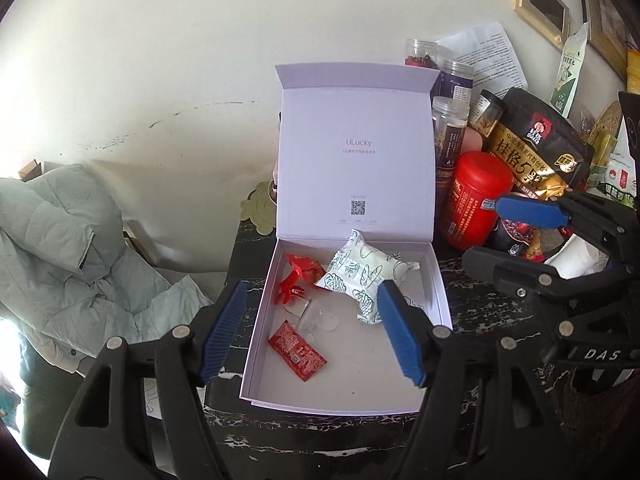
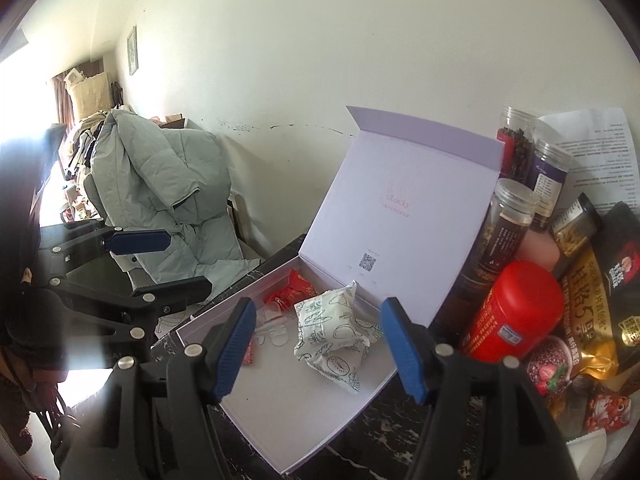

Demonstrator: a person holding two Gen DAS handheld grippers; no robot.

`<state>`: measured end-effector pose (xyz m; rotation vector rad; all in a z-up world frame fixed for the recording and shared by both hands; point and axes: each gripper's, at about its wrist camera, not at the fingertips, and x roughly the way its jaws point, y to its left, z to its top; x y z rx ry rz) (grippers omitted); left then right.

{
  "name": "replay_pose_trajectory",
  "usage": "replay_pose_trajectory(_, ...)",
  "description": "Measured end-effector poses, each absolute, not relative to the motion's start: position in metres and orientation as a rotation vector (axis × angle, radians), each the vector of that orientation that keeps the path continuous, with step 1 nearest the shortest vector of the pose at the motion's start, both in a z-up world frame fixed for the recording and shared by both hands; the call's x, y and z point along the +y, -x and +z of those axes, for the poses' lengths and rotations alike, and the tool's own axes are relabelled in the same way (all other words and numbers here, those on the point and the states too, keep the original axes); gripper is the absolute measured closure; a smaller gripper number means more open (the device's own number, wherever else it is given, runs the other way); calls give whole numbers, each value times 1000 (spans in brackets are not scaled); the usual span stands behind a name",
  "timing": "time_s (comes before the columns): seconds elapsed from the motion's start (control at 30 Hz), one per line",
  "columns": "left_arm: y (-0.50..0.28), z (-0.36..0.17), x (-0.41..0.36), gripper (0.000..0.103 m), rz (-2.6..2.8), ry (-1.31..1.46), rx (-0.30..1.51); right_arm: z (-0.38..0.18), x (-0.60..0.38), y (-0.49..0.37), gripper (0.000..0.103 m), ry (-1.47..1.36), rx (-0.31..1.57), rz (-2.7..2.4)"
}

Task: Organize objects
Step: 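Withdraw both tools from the box back over the table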

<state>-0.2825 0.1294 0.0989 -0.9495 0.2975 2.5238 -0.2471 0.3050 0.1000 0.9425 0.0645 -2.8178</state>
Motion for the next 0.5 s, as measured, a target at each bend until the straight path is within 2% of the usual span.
replay_pose_trajectory(0.13,264,111,121,27,2550,912,282,110,299,228,30,-914,86,-2832)
replay_pose_trajectory(0.5,220,129,99,18,2602,868,289,127,283,185,23,-878,92,-2868)
